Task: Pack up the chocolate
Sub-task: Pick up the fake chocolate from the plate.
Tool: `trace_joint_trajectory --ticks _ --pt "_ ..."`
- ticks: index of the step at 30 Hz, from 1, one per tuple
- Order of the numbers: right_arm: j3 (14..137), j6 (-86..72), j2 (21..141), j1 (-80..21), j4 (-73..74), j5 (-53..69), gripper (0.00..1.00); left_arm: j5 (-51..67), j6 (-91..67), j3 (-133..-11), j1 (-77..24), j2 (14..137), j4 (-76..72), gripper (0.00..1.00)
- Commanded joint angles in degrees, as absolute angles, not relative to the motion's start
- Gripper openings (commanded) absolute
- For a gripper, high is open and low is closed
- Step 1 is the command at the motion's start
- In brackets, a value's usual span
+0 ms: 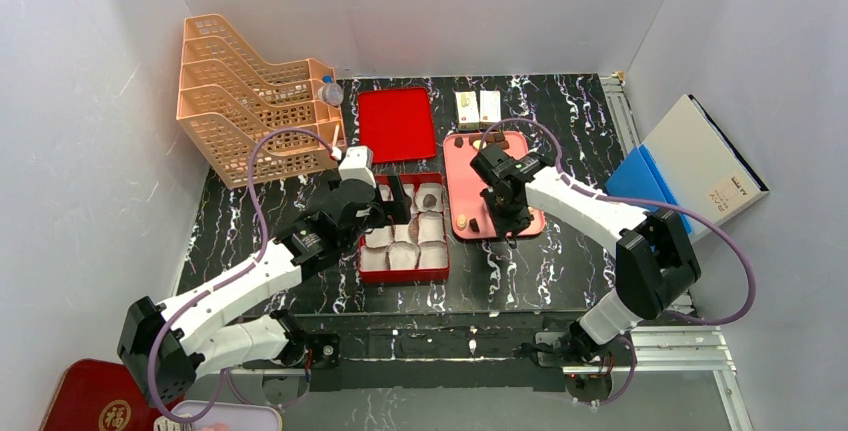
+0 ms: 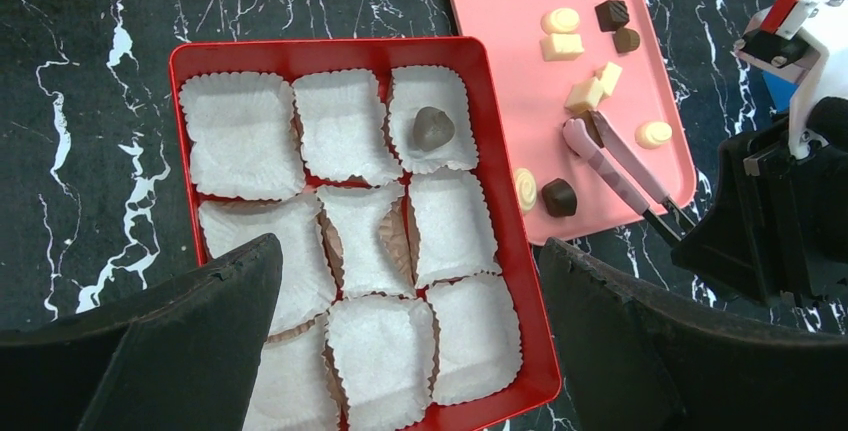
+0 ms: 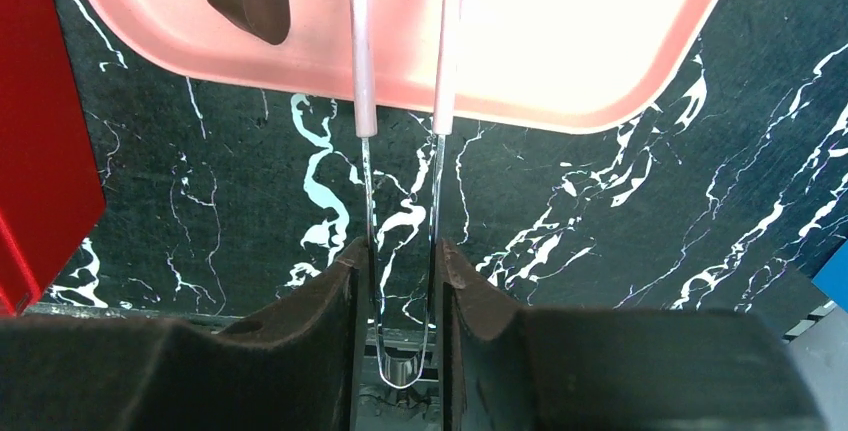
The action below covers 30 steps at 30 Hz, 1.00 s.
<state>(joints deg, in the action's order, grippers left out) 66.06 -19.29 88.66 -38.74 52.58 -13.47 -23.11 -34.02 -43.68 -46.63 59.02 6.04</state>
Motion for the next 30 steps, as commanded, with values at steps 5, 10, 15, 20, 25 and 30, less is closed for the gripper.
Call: trace_joint_trajectory --ticks 5,10,15,20,25,30 --pt "71.2 -19.7 88.5 -38.7 54.2 -12.6 0.01 -25.6 -33.0 -42.5 -46.8 56.2 6.7 0.98" --pt "72.4 -20.8 87.1 -38.7 55.0 -12.0 0.01 -25.5 -32.8 -42.5 -46.8 56.2 6.6 0.98" --pt "72.5 -21.4 85.6 -38.7 55.6 -12.0 0.01 -25.2 -33.0 -42.5 -46.8 56.0 6.6 0.98" --pt "73.7 -21.7 84.1 -38.8 56.6 -11.6 0.01 -25.1 -33.4 -42.4 -46.8 55.6 6.5 0.98" --pt "79.7 -21.7 84.8 -40.0 58.2 -10.6 0.01 -25.2 -34.1 -42.7 -46.8 55.9 6.4 0.98" --pt "84.1 -21.5 87.5 -41.5 58.8 -9.8 0.01 -26.2 -34.2 -42.9 -46.8 55.0 7.3 0.98"
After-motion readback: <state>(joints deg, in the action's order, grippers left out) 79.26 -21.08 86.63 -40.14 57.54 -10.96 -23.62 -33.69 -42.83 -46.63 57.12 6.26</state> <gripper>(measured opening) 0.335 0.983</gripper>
